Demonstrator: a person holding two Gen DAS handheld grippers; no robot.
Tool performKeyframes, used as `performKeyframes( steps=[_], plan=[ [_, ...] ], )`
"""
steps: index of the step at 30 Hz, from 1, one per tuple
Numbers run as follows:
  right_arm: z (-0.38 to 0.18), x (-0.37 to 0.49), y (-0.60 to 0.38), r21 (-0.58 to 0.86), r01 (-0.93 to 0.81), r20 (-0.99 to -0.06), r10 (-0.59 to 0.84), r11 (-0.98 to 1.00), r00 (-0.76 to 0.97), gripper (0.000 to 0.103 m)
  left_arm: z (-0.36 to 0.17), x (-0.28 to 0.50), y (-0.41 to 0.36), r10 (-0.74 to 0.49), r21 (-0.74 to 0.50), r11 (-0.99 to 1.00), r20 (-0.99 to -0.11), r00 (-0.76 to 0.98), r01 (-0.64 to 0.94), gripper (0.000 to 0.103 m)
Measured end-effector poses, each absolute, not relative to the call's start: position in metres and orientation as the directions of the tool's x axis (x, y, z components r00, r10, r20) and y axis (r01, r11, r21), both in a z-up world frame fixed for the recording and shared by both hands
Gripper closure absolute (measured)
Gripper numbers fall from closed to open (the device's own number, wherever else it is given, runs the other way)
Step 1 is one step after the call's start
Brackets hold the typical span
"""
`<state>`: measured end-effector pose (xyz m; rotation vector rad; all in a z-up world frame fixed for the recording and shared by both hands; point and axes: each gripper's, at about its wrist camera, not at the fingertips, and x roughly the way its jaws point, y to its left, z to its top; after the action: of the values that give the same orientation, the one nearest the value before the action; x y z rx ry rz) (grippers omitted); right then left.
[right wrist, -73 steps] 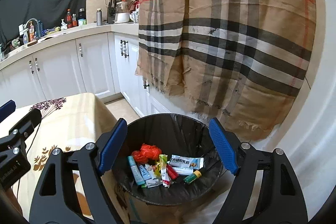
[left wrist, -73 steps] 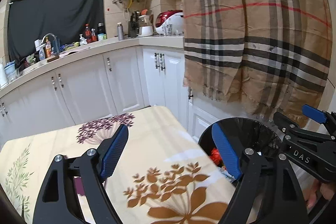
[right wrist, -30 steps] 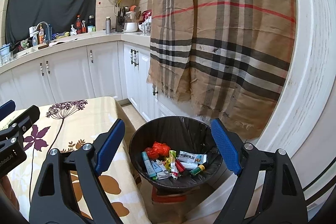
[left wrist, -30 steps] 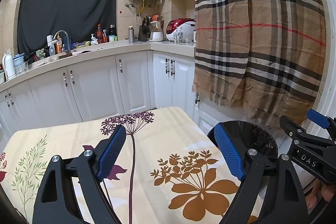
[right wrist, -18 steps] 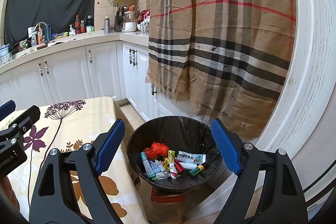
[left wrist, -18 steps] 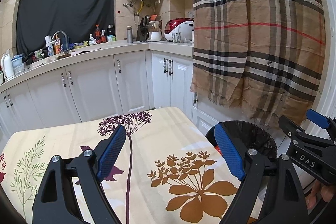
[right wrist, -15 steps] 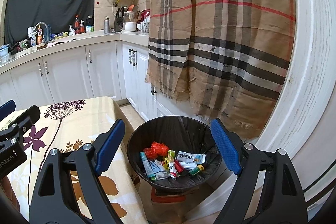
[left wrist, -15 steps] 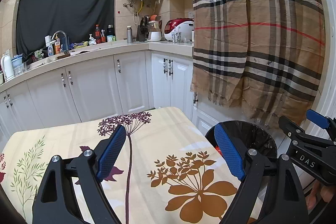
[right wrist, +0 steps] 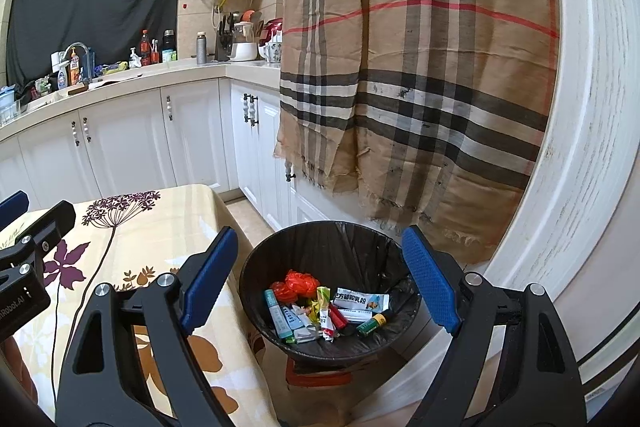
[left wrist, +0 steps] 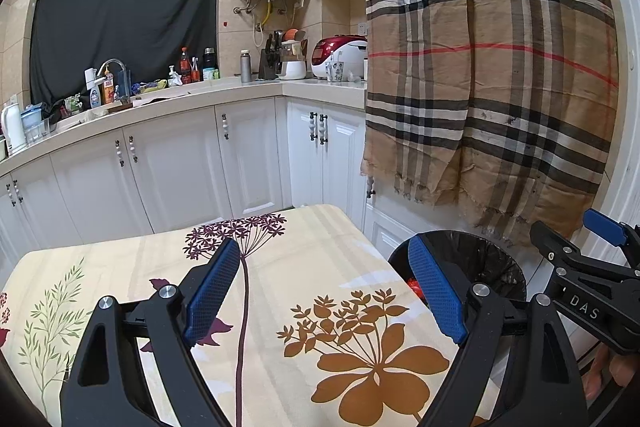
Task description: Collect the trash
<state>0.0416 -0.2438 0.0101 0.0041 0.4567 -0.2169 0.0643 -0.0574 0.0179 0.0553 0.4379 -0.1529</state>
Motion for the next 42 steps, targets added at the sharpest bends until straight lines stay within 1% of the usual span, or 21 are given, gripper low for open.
performKeyframes(
  steps=[42],
  plan=[
    [0.0096,0.0417,-0.2458,-0.043,0.210,-0.435,-0.208,0.977,0.876,0.021,0.0181,0.0660,-0.0625,-0.140,0.025,0.986,-0.426,0.894,0.166,0.020]
  ],
)
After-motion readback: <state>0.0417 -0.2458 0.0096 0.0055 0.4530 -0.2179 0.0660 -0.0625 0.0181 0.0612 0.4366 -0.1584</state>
